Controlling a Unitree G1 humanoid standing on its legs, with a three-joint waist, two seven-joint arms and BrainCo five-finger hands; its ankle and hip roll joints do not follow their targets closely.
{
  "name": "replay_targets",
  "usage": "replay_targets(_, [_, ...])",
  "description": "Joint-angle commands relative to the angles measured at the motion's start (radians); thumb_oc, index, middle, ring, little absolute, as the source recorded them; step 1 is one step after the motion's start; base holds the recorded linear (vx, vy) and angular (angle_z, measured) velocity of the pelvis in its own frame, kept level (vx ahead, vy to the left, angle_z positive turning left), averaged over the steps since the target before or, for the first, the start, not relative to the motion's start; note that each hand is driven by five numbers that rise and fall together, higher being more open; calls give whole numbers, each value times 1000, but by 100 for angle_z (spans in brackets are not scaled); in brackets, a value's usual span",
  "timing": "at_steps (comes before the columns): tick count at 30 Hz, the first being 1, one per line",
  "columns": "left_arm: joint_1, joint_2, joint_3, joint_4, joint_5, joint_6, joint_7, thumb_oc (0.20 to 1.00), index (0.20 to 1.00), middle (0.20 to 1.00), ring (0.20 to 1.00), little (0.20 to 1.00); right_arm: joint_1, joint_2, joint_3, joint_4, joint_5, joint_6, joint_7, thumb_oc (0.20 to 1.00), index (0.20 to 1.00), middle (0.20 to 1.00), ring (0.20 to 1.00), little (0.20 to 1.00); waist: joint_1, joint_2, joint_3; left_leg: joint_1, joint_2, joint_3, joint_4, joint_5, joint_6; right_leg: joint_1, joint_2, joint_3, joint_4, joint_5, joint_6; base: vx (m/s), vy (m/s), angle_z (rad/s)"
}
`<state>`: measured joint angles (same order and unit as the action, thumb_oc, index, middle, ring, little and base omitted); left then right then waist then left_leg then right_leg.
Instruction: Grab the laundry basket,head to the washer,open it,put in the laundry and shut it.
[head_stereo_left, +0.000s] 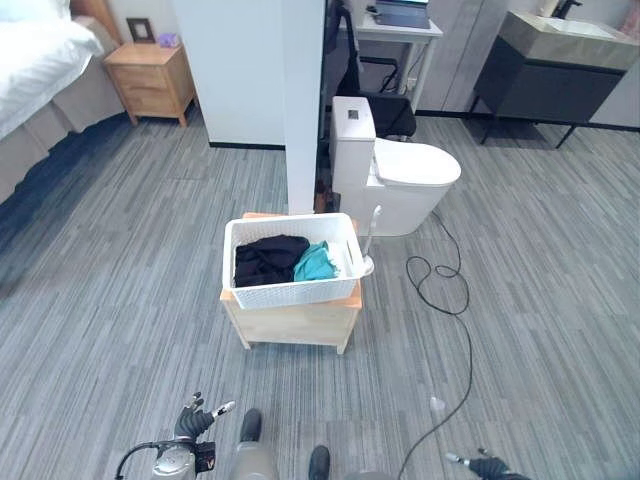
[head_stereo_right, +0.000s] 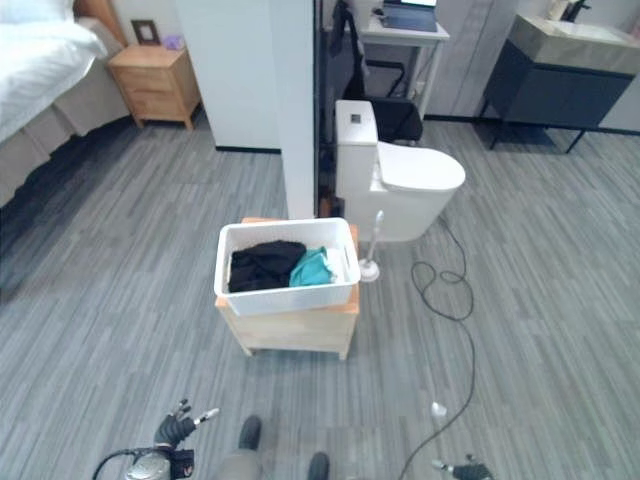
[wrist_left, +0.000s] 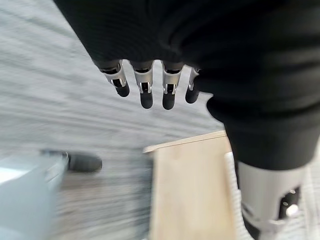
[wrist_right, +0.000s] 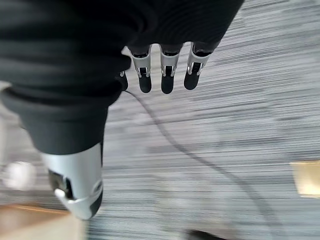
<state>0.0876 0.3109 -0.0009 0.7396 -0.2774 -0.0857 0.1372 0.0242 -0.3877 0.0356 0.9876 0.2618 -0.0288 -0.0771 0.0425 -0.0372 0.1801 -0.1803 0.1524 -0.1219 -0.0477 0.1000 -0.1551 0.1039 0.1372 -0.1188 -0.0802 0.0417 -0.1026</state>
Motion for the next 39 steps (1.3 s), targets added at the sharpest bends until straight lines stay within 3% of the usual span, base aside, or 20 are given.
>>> replay_targets(1, [38,60,32,-94,-5,-30,21,1000,1000,1000,1000,1000,25,-87,-73,-136,4,-32,-38,1000,1000,1000,1000,1000,17,-4,-45,29,-7,29,143,-41,48,-15,-205,33,117,-131,179,123,143,-34])
replay_targets(3, [49,64,44,-107,-4,-32,20,1000,1000,1000,1000,1000,24,-95,-92,-178,6,-36,-40,1000,1000,1000,1000,1000,19,-2,-53,40,-12,42,149,-52,51,-6,-221,38,114,-130,186,160,174,-41])
replay_targets(4, [72,72,73,-129,-13,-37,22,1000,1000,1000,1000,1000,20,-108,-111,-245,2,-38,-43,1000,1000,1000,1000,1000,28,-2,-69,65,-23,70,159,-79,61,11,-252,53,108,-125,201,193,204,-46])
replay_targets(12, [88,85,114,-245,-45,-45,33,1000,1000,1000,1000,1000,-22,-134,-108,-310,-5,-31,-35,1000,1000,1000,1000,1000,58,-9,-79,61,-73,104,268,-184,92,24,-328,84,84,-109,241,96,169,-29])
replay_targets(16, [93,98,120,-321,-20,-27,31,1000,1000,1000,1000,1000,-55,-160,-109,-315,-25,-18,-27,1000,1000,1000,1000,1000,66,-10,-87,60,-116,116,286,-228,135,-34,-358,100,189,-118,264,72,213,-20])
replay_targets(19, [98,134,163,-400,-13,-9,45,1000,1000,1000,1000,1000,-90,-175,-121,-473,-27,-13,-45,1000,1000,1000,1000,1000,43,7,-33,69,-127,122,296,-251,176,-180,-322,117,411,-98,270,-38,162,-18])
replay_targets(21, [104,129,173,-409,-19,-10,48,1000,1000,1000,1000,1000,-88,-170,-119,-476,-23,-16,-43,1000,1000,1000,1000,1000,44,8,-30,87,-132,130,286,-260,178,-203,-329,94,409,-94,273,89,28,-23])
replay_targets(22, [113,130,195,-445,-25,-13,51,1000,1000,1000,1000,1000,-104,-183,-119,-489,-9,-20,-44,1000,1000,1000,1000,1000,40,6,-31,124,-143,134,254,-268,177,-223,-335,65,322,-64,266,153,-8,-39])
replay_targets(23, [116,130,196,-448,-25,-11,51,1000,1000,1000,1000,1000,-103,-184,-118,-490,-9,-19,-45,1000,1000,1000,1000,1000,38,7,-30,130,-141,133,248,-266,177,-216,-333,62,314,-61,265,187,-63,-37])
replay_targets(25, [115,133,244,-488,-25,-15,77,1000,1000,1000,1000,1000,-112,-199,-113,-566,-16,-13,-42,1000,1000,1000,1000,1000,18,3,-12,178,-141,131,210,-281,167,-293,-330,66,159,14,274,212,-105,-13])
replay_targets(27, [108,133,252,-498,-10,-12,85,1000,1000,1000,1000,1000,-108,-197,-118,-590,-27,-11,-46,1000,1000,1000,1000,1000,12,2,-7,198,-136,131,199,-287,163,-307,-325,66,127,29,280,202,-94,-4])
replay_targets(29, [56,156,246,-511,38,6,98,1000,1000,1000,1000,1000,-34,-178,-163,-659,-31,-15,-49,1000,1000,1000,1000,1000,-5,-24,-19,218,-131,86,185,-289,139,-269,-297,119,134,13,260,349,-224,45])
replay_targets(31, [27,159,228,-522,53,16,94,1000,1000,1000,1000,1000,34,-170,-206,-689,-16,-25,-40,1000,1000,1000,1000,1000,-27,-28,-42,218,-88,46,213,-297,103,-262,-264,93,177,-18,232,340,-286,170])
replay_targets(32, [11,162,213,-530,51,20,87,1000,1000,1000,1000,1000,53,-164,-215,-701,-4,-29,-46,1000,1000,1000,1000,1000,-36,-29,-43,192,-72,31,275,-289,90,-242,-257,72,184,-30,217,208,-327,157])
replay_targets(33, [-23,169,191,-532,50,36,87,1000,1000,1000,1000,1000,87,-166,-227,-741,22,-31,-35,1000,1000,1000,1000,1000,-42,-39,-15,81,-74,0,497,-195,83,-193,-234,64,180,-49,173,72,-264,104])
replay_targets(35, [-51,171,169,-526,61,54,89,1000,1000,1000,1000,1000,115,-170,-239,-773,20,-24,-30,1000,1000,1000,1000,1000,-51,-37,4,-1,-43,19,557,-146,82,-153,-218,30,158,-69,153,11,-127,93])
replay_targets(37, [-67,180,164,-528,60,69,70,1000,1000,1000,1000,1000,111,-178,-241,-781,30,-19,-20,1000,1000,1000,1000,1000,-47,-40,1,-20,15,63,398,-147,70,-119,-229,5,123,-83,169,133,66,39])
replay_targets(38, [-91,195,147,-514,48,83,65,1000,1000,1000,1000,1000,80,-183,-220,-770,31,-11,-21,1000,1000,1000,1000,1000,-28,-22,7,-20,57,74,227,-63,56,-109,-226,-1,127,-98,179,241,224,-25])
replay_targets(39, [-94,203,137,-501,59,102,45,1000,1000,1000,1000,1000,58,-185,-195,-770,15,2,-2,1000,1000,1000,1000,1000,-21,0,-5,20,67,79,142,-63,53,-100,-227,5,144,-116,192,231,254,-27])
